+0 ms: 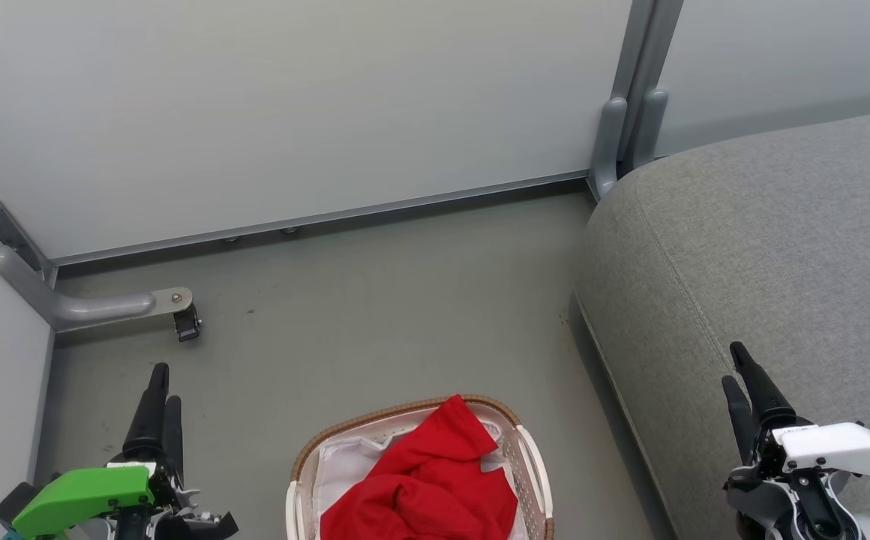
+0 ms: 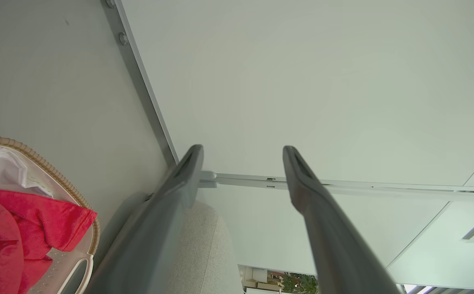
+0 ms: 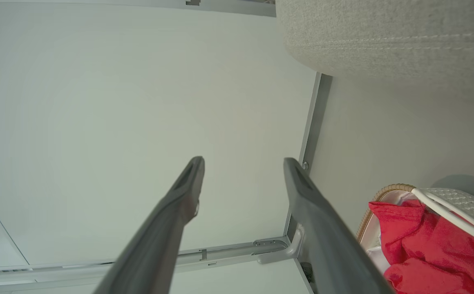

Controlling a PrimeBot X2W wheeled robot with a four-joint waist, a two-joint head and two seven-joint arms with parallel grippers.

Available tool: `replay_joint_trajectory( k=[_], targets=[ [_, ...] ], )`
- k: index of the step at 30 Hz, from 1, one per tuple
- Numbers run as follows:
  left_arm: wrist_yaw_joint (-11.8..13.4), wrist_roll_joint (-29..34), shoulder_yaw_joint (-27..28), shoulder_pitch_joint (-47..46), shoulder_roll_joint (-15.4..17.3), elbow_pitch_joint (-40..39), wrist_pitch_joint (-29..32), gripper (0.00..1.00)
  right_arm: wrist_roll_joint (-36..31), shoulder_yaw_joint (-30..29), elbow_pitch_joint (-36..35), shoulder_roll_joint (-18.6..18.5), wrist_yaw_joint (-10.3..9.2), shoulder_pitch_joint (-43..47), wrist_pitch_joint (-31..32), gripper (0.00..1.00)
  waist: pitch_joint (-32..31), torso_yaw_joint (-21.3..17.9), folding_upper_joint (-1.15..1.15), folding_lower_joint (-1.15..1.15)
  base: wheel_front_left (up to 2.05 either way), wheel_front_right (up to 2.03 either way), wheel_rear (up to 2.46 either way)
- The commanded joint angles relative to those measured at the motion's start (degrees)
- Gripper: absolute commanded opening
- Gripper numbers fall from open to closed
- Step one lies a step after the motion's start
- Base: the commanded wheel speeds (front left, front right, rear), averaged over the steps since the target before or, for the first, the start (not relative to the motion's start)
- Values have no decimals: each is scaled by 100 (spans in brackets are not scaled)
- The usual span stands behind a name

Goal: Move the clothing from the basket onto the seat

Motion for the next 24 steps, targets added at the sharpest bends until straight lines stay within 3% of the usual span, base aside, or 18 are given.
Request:
replay_joint_trajectory(
  k=[1,24],
  targets=[
    [-6,172,-34,-83,63,-86,-73,100,-180,89,-73,-123,1,-142,-86,100,0,3,0,0,0,0,0],
    [14,3475,-275,14,79,-145,-632,100,-2814,527,7,-298,2,-320,-643,100,39,44,0,0,0,0,0]
  ],
)
